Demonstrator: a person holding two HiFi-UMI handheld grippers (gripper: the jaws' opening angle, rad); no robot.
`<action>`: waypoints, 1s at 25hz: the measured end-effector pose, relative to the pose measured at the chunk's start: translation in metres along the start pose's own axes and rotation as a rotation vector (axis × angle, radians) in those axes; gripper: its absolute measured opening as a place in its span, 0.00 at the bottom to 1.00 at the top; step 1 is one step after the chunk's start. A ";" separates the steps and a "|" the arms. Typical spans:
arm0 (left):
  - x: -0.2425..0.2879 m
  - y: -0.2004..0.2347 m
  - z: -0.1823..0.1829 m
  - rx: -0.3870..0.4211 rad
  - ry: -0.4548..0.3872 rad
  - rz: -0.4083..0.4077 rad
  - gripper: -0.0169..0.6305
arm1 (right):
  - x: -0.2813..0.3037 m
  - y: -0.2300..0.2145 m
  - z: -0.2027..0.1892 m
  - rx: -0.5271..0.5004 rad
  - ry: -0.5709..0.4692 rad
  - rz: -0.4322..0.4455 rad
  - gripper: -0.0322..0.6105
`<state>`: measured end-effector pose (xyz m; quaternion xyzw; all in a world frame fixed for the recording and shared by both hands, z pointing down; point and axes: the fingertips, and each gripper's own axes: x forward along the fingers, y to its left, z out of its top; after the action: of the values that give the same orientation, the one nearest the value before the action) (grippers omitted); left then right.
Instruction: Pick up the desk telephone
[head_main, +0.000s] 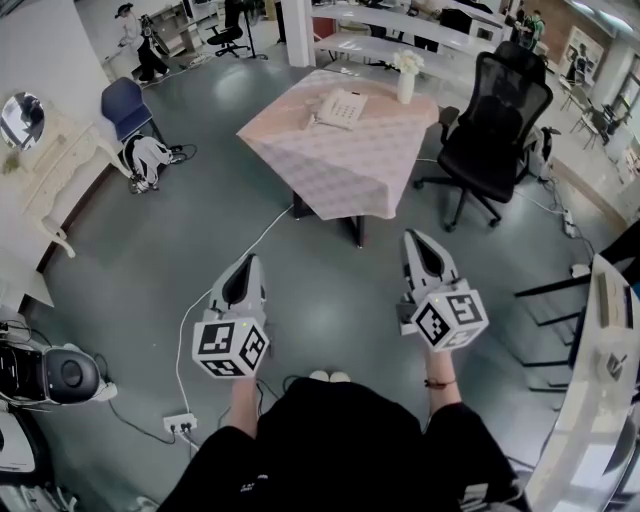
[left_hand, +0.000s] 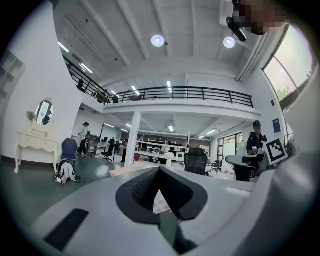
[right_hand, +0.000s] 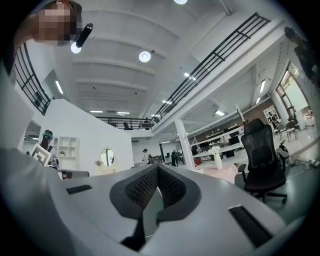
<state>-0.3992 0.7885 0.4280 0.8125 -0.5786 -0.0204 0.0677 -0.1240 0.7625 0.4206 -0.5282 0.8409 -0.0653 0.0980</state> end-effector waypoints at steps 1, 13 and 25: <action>0.000 -0.003 0.001 -0.001 0.004 0.002 0.02 | -0.002 -0.003 0.002 0.005 0.002 -0.004 0.04; 0.041 0.000 -0.022 -0.040 0.052 -0.010 0.02 | 0.028 -0.031 -0.017 0.037 0.041 -0.036 0.04; 0.138 0.039 -0.026 -0.041 0.074 -0.043 0.02 | 0.118 -0.070 -0.037 0.033 0.070 -0.070 0.04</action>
<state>-0.3875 0.6476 0.4650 0.8234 -0.5577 -0.0038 0.1050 -0.1210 0.6256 0.4604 -0.5530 0.8236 -0.1010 0.0751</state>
